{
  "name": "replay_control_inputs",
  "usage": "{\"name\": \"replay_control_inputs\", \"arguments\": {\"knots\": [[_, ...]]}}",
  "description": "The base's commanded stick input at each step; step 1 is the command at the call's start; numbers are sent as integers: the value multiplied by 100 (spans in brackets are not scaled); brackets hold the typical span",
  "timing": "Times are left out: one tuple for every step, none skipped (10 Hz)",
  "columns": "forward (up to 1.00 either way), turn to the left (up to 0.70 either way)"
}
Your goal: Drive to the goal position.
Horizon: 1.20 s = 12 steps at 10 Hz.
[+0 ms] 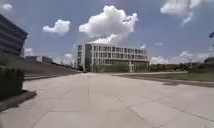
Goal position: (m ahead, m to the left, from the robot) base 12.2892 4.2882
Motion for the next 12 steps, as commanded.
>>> {"name": "replay_control_inputs", "arguments": {"knots": [[50,50],[50,45],[50,3],[50,0],[50,0],[50,0],[50,0],[50,0],[50,0],[50,0],[50,0],[50,0]]}}
